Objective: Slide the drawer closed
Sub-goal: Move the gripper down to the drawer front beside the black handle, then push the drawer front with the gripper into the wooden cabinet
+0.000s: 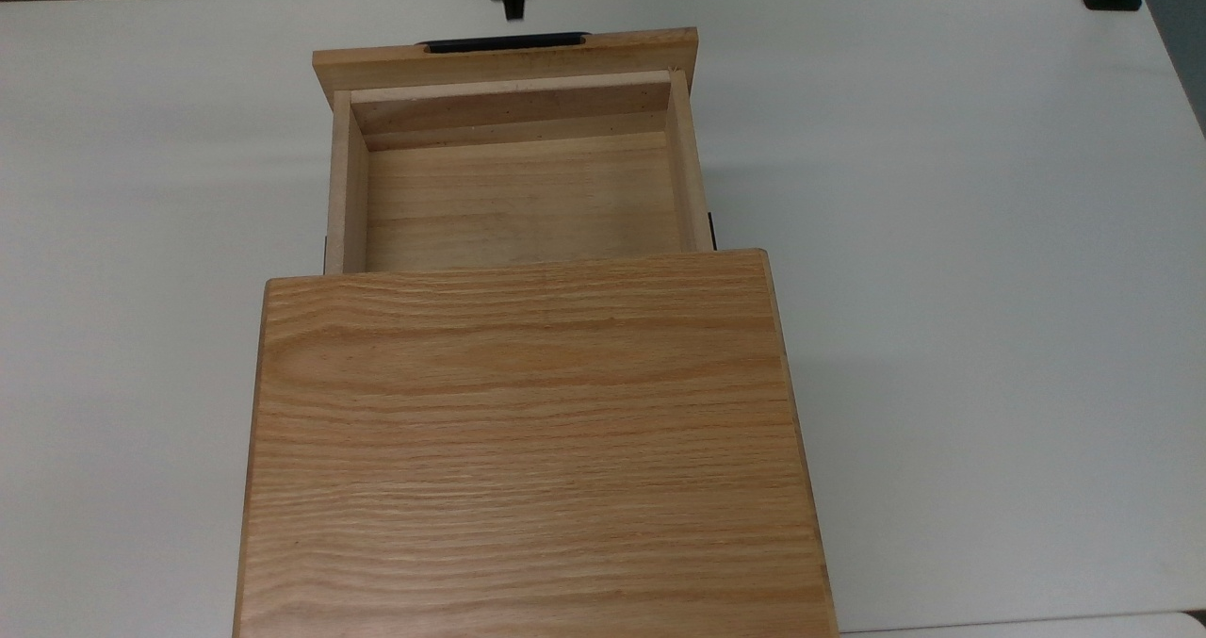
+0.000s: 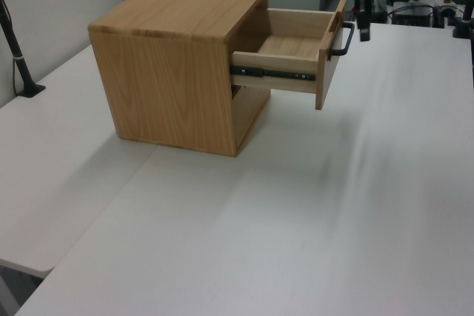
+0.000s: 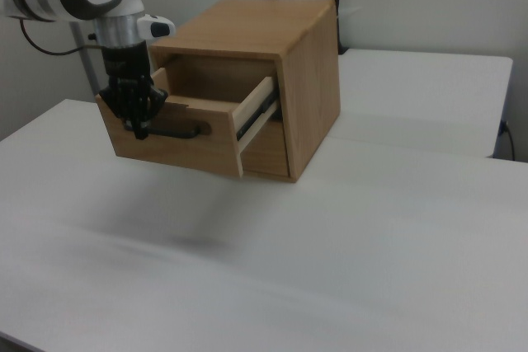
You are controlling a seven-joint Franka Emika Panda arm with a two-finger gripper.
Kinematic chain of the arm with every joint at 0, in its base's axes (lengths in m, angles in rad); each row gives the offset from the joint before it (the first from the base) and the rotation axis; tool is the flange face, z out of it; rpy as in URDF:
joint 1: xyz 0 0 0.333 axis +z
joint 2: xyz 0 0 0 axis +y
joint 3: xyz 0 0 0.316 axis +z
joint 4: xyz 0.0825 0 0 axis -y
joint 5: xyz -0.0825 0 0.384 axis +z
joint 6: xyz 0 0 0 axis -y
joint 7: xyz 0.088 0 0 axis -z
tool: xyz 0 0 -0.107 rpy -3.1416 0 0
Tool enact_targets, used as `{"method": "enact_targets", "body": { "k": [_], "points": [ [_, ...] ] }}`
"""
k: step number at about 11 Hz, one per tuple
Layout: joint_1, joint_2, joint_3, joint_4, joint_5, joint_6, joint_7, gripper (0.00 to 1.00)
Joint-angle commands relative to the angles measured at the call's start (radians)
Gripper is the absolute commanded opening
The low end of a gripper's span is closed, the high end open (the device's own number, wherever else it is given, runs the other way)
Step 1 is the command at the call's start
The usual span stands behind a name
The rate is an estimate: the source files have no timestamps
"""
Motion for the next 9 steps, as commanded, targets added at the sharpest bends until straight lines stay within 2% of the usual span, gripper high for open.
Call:
{"method": "enact_targets", "body": {
  "k": [1,7,9],
  "points": [
    [0.016,0.050,-0.012,-0.005,0.021,0.145,-0.014,0.05],
    [0.011,0.154,-0.010,0.020,0.030,0.439,0.026,0.01],
    [0.008,0.219,-0.010,0.102,0.034,0.509,0.060,0.01]
  ]
}}
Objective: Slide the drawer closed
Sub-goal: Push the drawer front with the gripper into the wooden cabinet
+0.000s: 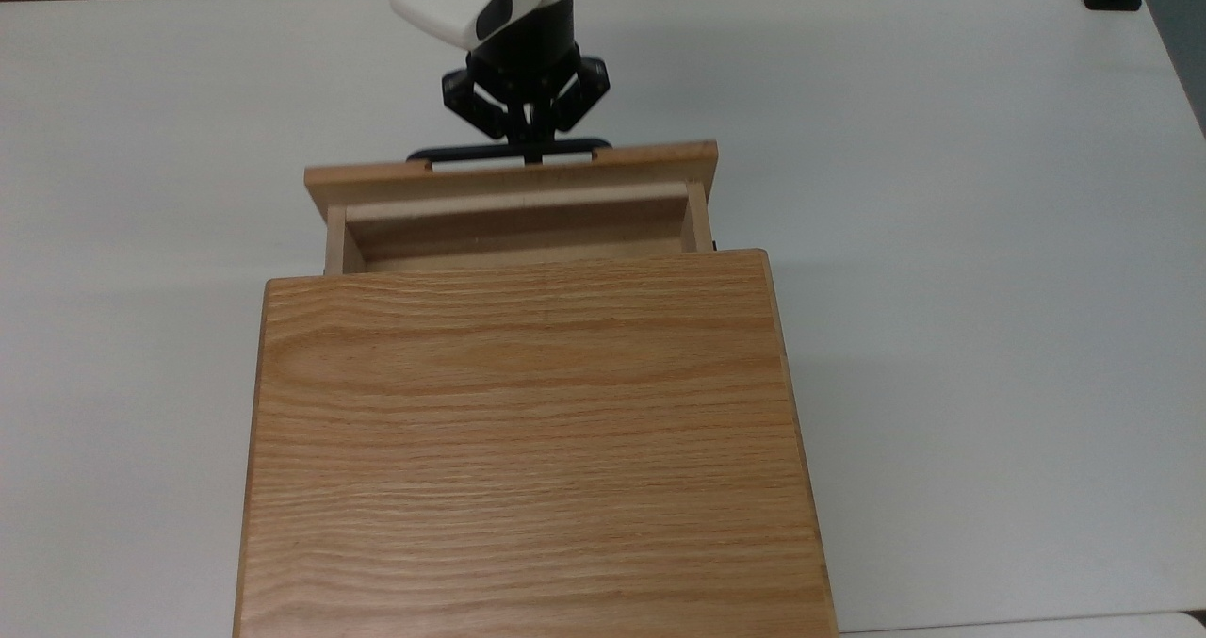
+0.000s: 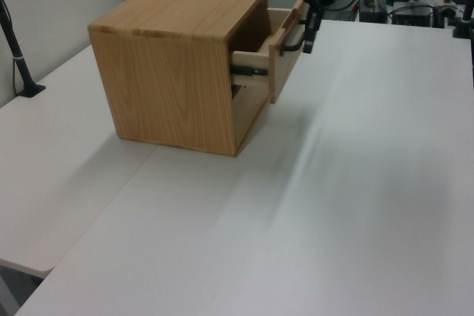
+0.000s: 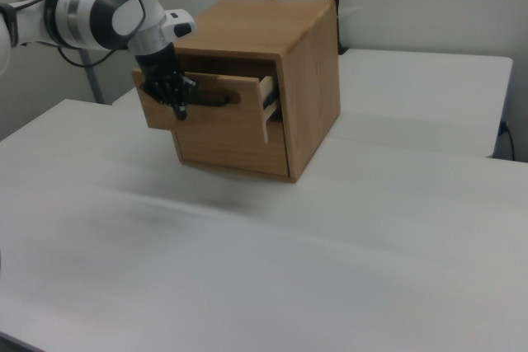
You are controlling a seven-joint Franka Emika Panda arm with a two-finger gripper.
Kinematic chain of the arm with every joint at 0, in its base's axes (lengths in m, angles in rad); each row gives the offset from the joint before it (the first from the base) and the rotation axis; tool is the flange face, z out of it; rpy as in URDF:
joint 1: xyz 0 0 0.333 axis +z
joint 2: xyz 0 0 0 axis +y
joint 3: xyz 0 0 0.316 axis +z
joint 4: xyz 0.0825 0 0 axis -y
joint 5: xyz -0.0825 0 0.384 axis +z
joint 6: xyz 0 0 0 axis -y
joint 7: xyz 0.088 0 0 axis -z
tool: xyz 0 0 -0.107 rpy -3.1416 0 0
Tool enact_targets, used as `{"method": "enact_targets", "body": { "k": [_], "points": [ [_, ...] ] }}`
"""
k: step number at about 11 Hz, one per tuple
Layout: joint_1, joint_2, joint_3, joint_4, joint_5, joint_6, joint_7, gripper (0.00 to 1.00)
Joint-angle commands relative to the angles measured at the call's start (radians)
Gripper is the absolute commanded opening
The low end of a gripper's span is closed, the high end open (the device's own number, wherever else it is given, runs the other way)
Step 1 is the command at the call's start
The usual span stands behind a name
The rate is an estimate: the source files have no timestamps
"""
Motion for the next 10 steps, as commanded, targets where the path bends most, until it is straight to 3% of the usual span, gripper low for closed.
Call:
{"method": "enact_targets", "body": {
  "k": [1,7,9,10],
  "points": [
    [0.002,0.112,-0.009,0.124,0.017,0.092,0.045,0.00],
    [-0.005,0.201,-0.015,0.167,0.016,0.348,0.068,0.00],
    [-0.017,0.156,-0.015,0.139,0.017,0.313,0.062,0.01],
    [-0.019,0.116,-0.015,0.117,0.019,0.214,0.062,0.03]
  ]
}}
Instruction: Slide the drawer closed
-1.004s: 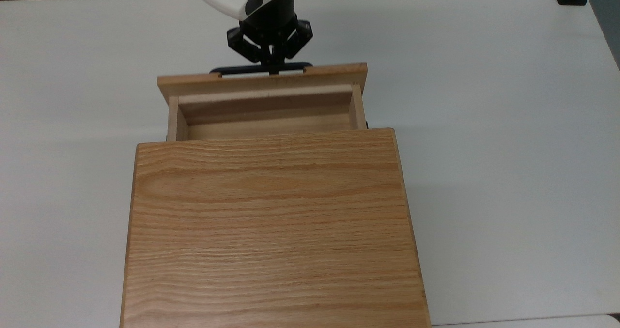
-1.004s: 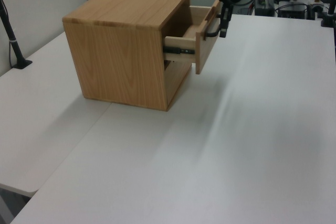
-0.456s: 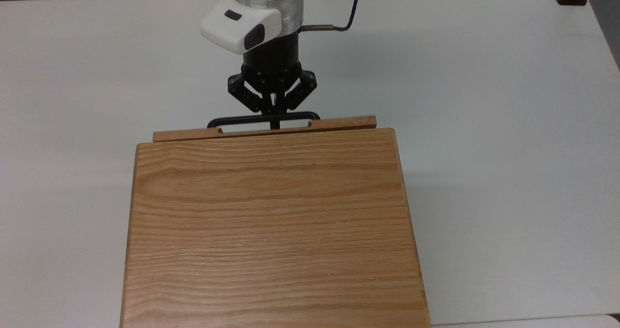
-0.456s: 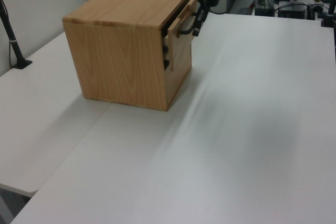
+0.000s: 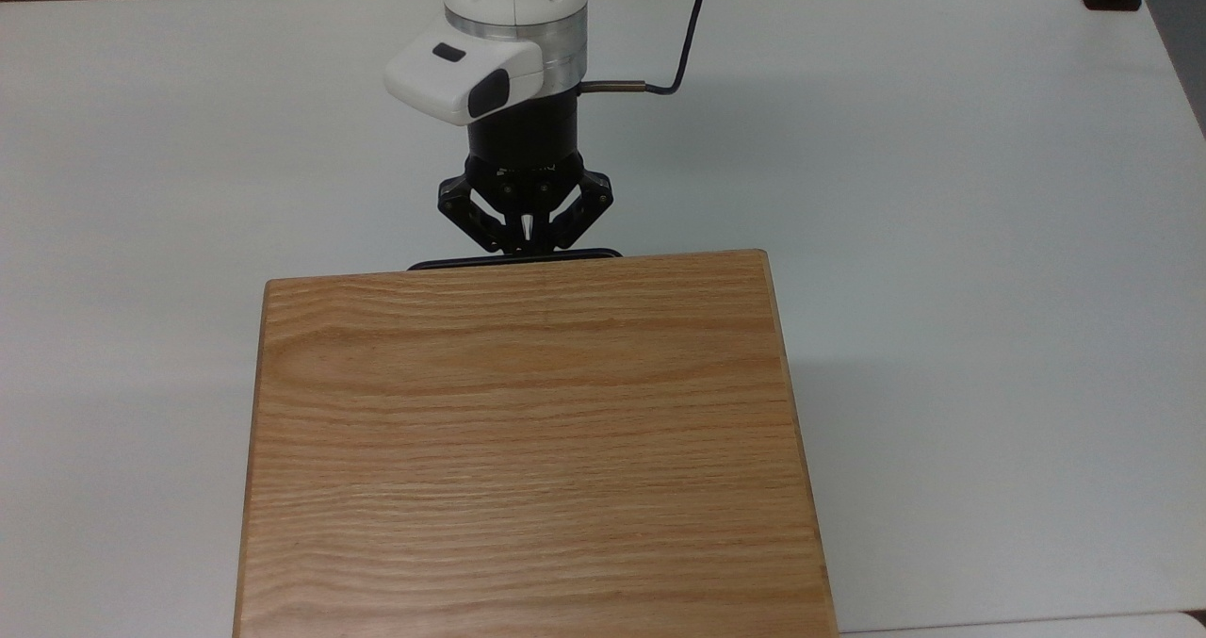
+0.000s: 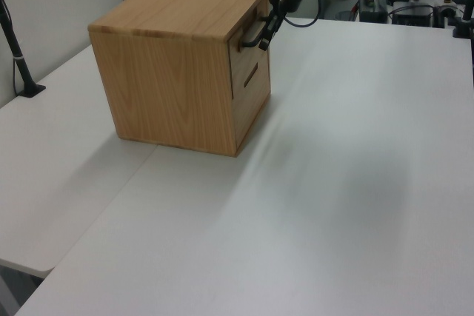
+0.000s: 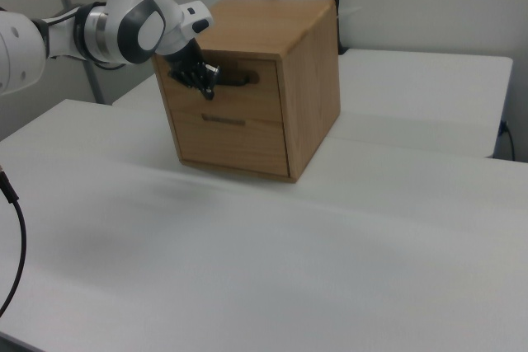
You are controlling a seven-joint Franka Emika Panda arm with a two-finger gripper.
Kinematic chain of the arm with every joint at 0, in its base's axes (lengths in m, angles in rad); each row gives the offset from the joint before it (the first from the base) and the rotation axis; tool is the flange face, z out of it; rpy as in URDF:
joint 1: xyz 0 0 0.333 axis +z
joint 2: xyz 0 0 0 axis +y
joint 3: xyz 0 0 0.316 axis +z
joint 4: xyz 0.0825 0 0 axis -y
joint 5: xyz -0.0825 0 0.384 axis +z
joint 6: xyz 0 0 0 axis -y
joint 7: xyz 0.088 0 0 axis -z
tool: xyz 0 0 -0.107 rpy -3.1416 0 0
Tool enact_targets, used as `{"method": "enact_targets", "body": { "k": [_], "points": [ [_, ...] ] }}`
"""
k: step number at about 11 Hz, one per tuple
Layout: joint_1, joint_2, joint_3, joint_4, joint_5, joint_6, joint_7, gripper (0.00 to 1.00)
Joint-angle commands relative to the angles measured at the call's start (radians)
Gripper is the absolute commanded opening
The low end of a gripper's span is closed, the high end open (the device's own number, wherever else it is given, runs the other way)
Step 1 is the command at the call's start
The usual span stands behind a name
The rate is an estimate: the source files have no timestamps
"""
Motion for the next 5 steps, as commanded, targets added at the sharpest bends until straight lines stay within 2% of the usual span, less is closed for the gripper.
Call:
{"method": "enact_targets", "body": {
  "k": [1,2,3,4,5],
  "points": [
    [-0.024,-0.089,-0.013,0.004,0.018,-0.217,0.003,0.10],
    [-0.041,-0.129,-0.011,0.004,0.019,-0.344,0.003,0.16],
    [-0.046,-0.166,-0.011,-0.001,0.019,-0.450,0.003,0.32],
    [-0.046,-0.206,-0.011,-0.028,0.018,-0.531,0.000,0.55],
    [-0.046,-0.255,-0.011,-0.077,0.015,-0.553,0.003,0.85]
  ]
}}
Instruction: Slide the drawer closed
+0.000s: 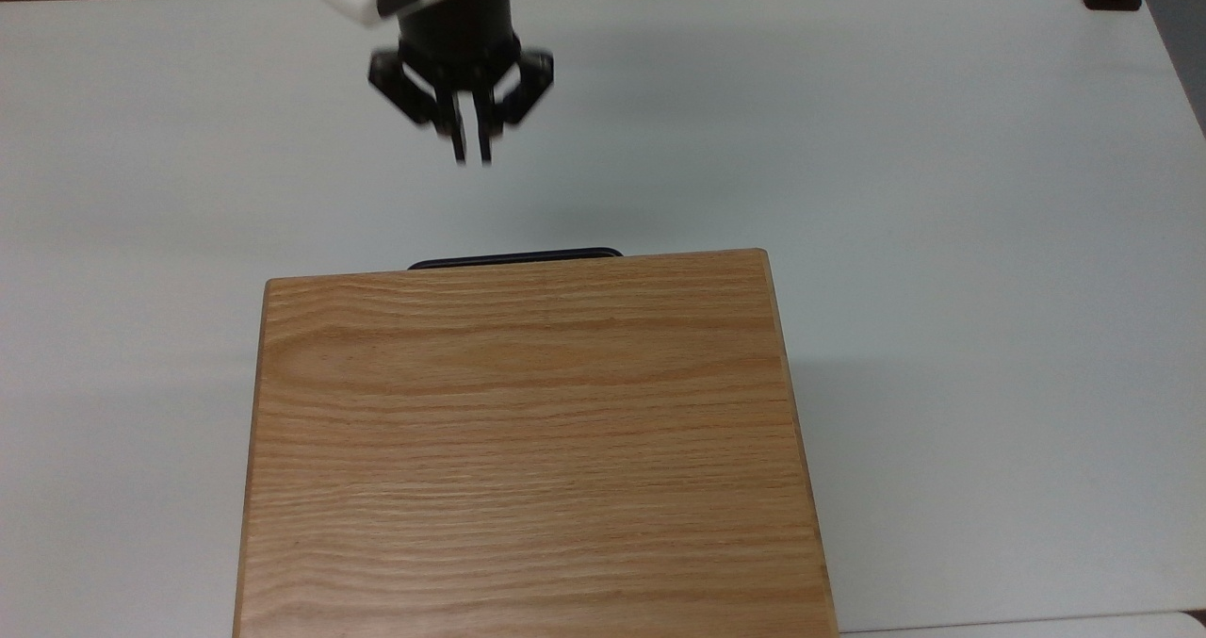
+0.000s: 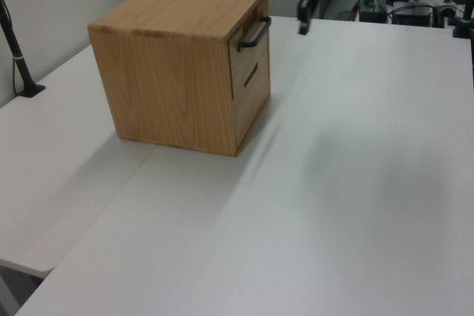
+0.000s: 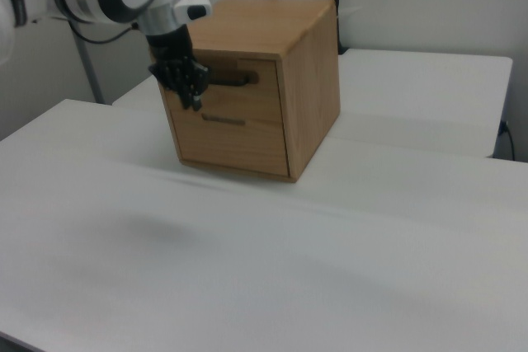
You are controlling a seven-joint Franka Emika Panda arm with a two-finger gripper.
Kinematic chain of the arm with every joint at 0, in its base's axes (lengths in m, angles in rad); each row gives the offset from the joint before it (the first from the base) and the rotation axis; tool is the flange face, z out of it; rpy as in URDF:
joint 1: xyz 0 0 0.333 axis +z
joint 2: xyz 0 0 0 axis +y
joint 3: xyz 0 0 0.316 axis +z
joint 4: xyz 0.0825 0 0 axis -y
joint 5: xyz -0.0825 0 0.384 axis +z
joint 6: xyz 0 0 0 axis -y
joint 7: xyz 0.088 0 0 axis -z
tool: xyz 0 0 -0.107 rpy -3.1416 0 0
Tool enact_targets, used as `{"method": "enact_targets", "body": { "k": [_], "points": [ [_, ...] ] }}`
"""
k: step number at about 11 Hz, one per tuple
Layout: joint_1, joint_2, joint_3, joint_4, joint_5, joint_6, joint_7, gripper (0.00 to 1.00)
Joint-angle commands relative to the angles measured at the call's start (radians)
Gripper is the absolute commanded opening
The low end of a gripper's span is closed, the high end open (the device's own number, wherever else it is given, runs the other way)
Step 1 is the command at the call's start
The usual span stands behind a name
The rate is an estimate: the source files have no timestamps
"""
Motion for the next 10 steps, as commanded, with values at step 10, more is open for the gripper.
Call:
{"method": "enact_targets", "body": {
  "k": [10],
  "points": [
    [-0.028,-0.219,0.000,-0.172,-0.024,-0.218,0.010,1.00]
  ]
}}
